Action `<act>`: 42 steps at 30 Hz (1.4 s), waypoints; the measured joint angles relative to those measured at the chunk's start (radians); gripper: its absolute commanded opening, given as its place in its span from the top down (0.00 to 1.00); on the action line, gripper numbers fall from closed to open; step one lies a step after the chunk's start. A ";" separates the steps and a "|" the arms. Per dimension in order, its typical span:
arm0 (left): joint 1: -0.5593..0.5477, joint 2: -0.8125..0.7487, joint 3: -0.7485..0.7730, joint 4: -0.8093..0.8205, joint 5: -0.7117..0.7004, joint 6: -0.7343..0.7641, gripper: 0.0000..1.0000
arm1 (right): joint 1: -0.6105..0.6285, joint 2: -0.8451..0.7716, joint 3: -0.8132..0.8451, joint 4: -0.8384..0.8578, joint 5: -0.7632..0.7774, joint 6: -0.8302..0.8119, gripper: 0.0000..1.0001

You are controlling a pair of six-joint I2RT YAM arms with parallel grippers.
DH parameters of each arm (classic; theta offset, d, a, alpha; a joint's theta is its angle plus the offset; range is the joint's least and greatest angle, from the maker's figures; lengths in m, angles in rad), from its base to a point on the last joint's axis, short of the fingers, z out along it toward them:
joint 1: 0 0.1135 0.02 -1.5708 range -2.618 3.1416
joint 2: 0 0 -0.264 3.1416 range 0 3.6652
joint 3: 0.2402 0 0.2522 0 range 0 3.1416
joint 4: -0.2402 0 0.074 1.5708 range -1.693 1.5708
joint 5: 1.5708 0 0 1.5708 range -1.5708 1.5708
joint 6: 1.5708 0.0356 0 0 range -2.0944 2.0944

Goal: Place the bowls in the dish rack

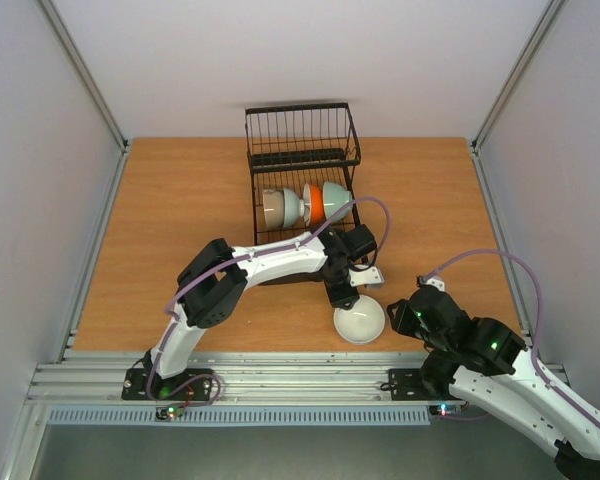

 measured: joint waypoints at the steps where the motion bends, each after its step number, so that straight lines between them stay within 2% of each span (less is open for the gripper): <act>1: 0.000 0.000 0.000 0.000 -0.003 0.003 0.72 | 0.000 0.000 0.000 0.002 0.000 0.000 0.63; 5: 0.000 0.000 0.000 -0.003 -0.008 0.009 0.95 | 0.000 0.004 0.000 0.013 -0.002 -0.001 0.63; 7: 0.000 0.000 0.000 0.000 -0.013 0.007 0.99 | 0.000 0.008 -0.002 0.021 -0.004 -0.002 0.63; 10: 0.000 0.000 -0.002 -0.010 -0.023 0.020 0.99 | 0.000 0.014 -0.005 0.025 -0.008 -0.006 0.60; 13: 0.000 -0.002 -0.002 -0.010 -0.028 0.023 1.00 | 0.000 0.020 -0.007 0.043 -0.029 -0.024 0.42; 15: 0.000 -0.009 -0.002 -0.010 -0.042 0.026 1.00 | 0.001 0.032 -0.008 0.065 -0.051 -0.042 0.35; 21: 0.026 -0.130 -0.038 0.013 -0.023 0.027 0.99 | 0.001 0.040 -0.007 0.141 -0.115 -0.084 0.24; 24: 0.079 -0.256 -0.074 0.037 0.040 0.027 1.00 | 0.001 0.001 -0.002 0.158 -0.116 -0.095 0.21; 27: 0.140 -0.362 -0.121 0.084 0.121 0.021 1.00 | 0.001 -0.047 0.028 0.249 -0.110 -0.102 0.19; 32: 0.273 -0.470 -0.187 0.126 0.251 0.011 1.00 | 0.003 -0.073 0.053 0.304 -0.113 -0.134 0.18; 38: 0.482 -0.615 -0.343 0.249 0.368 -0.036 1.00 | 0.003 0.091 0.066 0.398 -0.154 -0.184 0.15; 42: 0.554 -0.692 -0.454 0.327 0.416 -0.079 1.00 | 0.003 0.191 0.089 0.501 -0.210 -0.214 0.10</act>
